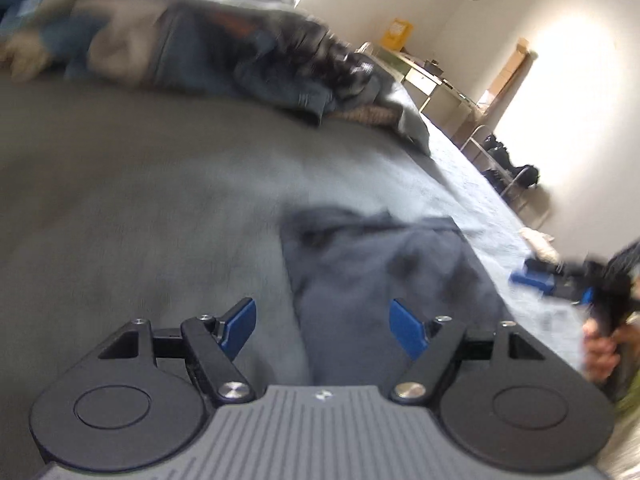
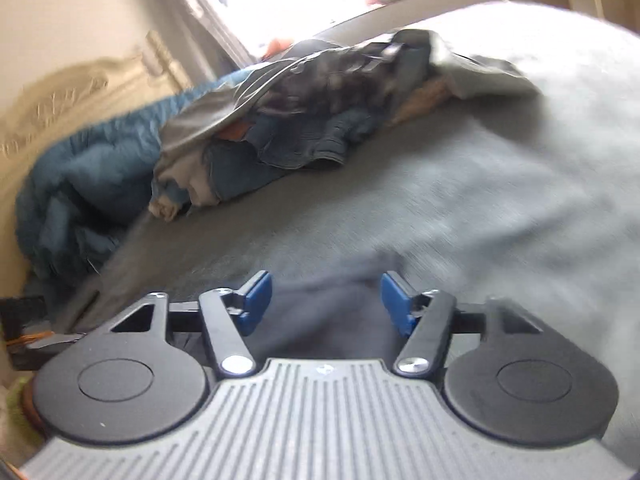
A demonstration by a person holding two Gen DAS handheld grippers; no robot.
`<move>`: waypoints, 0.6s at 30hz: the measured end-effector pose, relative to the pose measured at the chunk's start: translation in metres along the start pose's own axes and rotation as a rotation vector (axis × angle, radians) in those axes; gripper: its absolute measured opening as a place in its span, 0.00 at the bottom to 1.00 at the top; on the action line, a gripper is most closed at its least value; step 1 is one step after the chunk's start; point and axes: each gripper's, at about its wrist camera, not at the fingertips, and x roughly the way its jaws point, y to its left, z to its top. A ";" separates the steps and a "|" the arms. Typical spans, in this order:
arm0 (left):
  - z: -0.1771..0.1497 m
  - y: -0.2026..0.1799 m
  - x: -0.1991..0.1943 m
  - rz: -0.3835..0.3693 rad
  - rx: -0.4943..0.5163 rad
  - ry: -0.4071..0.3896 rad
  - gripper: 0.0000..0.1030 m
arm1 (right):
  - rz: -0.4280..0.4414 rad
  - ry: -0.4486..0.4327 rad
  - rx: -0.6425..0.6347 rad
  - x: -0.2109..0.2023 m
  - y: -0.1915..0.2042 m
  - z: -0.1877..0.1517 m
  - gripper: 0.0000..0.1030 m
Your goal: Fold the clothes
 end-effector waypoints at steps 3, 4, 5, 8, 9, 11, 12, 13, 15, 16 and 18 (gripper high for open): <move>-0.016 0.007 -0.003 -0.054 -0.057 0.027 0.72 | 0.035 0.068 0.134 -0.015 -0.033 -0.027 0.62; -0.019 0.007 -0.001 -0.058 -0.063 0.030 0.72 | 0.036 0.093 0.166 -0.016 -0.041 -0.037 0.63; -0.021 0.007 0.001 -0.061 -0.067 0.032 0.72 | 0.042 0.116 0.194 -0.015 -0.047 -0.046 0.63; -0.017 0.003 0.012 -0.097 -0.071 0.036 0.72 | 0.085 0.122 0.211 -0.012 -0.050 -0.058 0.67; -0.015 0.002 0.017 -0.113 -0.073 0.041 0.72 | 0.101 0.124 0.214 -0.010 -0.049 -0.058 0.69; -0.010 -0.001 0.031 -0.130 -0.071 0.057 0.72 | 0.134 0.148 0.215 0.001 -0.047 -0.052 0.71; -0.007 -0.001 0.037 -0.128 -0.063 0.060 0.71 | 0.149 0.162 0.216 0.006 -0.045 -0.048 0.71; -0.004 -0.003 0.044 -0.128 -0.057 0.063 0.71 | 0.165 0.175 0.216 0.012 -0.044 -0.045 0.71; 0.002 -0.005 0.053 -0.142 -0.054 0.066 0.71 | 0.173 0.196 0.199 0.024 -0.039 -0.038 0.71; 0.005 -0.005 0.058 -0.154 -0.054 0.069 0.71 | 0.178 0.204 0.190 0.030 -0.036 -0.035 0.71; 0.012 -0.003 0.067 -0.180 -0.061 0.075 0.71 | 0.193 0.215 0.185 0.041 -0.034 -0.029 0.71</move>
